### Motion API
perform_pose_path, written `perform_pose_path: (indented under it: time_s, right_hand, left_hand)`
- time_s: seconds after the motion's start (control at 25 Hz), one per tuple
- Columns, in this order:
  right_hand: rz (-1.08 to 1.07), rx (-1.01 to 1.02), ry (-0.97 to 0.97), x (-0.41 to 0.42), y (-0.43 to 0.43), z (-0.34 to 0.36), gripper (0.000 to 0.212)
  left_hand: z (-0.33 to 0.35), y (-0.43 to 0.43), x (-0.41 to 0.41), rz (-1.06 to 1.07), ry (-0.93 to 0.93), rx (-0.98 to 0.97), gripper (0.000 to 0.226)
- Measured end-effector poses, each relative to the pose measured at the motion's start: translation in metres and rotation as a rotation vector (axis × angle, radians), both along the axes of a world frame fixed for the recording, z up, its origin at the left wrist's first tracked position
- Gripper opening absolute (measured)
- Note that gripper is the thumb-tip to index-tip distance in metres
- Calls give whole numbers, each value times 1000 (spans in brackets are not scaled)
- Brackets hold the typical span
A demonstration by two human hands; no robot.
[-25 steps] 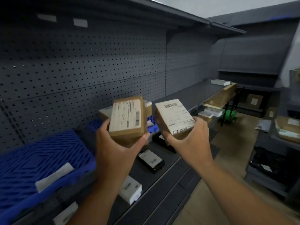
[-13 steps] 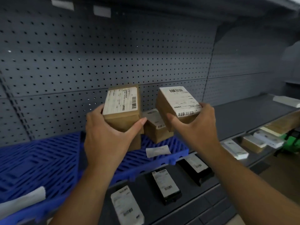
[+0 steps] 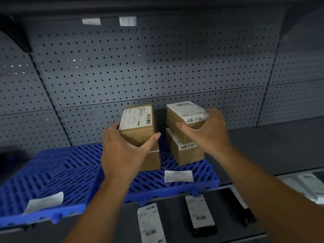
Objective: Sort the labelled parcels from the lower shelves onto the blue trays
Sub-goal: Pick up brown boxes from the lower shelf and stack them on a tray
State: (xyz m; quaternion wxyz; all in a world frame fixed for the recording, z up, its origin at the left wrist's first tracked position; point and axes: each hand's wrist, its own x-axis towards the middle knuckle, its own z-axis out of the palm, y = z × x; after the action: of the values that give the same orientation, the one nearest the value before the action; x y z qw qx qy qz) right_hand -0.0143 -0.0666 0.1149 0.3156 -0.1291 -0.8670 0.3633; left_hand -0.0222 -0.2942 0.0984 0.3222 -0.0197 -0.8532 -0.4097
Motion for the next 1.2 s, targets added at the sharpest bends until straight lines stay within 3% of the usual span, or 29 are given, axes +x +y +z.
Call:
perform_pose_path:
  time_s: [0.24,0.44,0.76,1.2]
  right_hand:
    - [10,14,-29,-2,0,-9,105]
    - [-31,37,-12,6,-9,-19,109]
    - [1,46,-17,17,-23,-34,146]
    - [98,-142,106,15,-22,-47,154]
  left_hand:
    - [-10,9,-5,17,4,-49,116]
    - [-21,10,-1,8,-15,28,119]
    - [-43,14,12,-46,-50,31,137]
    - [-66,10,1,-56,-97,11,131]
